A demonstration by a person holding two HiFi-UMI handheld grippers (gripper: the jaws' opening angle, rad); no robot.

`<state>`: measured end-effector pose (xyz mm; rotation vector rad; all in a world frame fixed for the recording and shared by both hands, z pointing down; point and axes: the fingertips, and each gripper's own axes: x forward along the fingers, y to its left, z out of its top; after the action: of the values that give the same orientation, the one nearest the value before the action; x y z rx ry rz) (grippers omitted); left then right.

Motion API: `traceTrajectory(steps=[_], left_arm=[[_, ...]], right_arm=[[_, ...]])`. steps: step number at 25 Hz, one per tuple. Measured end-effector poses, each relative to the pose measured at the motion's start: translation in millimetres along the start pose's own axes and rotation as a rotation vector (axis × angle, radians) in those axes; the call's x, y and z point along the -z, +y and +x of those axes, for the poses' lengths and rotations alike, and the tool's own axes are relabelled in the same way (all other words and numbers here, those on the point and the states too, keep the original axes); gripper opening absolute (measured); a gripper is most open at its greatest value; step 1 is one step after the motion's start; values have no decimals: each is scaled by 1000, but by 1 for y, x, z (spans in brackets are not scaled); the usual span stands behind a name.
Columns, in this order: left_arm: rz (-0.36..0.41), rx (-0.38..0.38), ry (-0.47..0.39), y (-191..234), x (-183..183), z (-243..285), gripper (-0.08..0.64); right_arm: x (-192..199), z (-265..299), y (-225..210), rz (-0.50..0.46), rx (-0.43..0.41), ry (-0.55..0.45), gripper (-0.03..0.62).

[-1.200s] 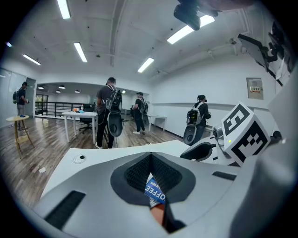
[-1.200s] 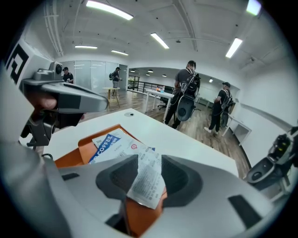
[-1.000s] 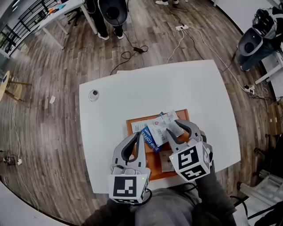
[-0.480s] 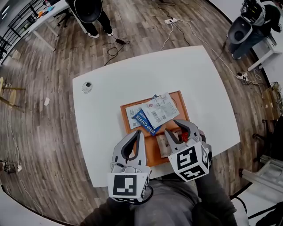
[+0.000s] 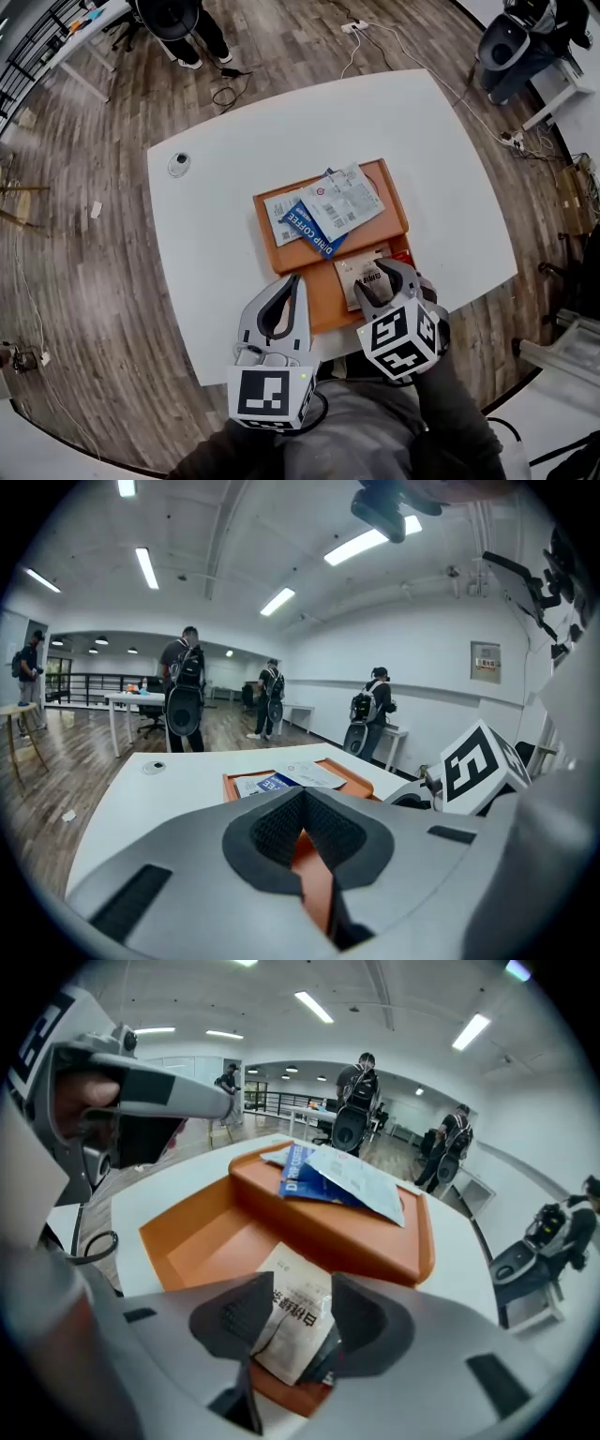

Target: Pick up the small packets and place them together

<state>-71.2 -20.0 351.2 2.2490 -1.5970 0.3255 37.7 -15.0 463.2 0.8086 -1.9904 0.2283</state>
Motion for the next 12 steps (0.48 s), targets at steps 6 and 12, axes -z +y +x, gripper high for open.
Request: traceTrajectory(steps=[6,12], left_arm=[[3,7,-12,0,-6,4,-3],[-14,8,11,7,-4,13,-3]], right_arm=[[10,9,-6,-20,13,64,248],[20,22,-8,-102,11,195,259]])
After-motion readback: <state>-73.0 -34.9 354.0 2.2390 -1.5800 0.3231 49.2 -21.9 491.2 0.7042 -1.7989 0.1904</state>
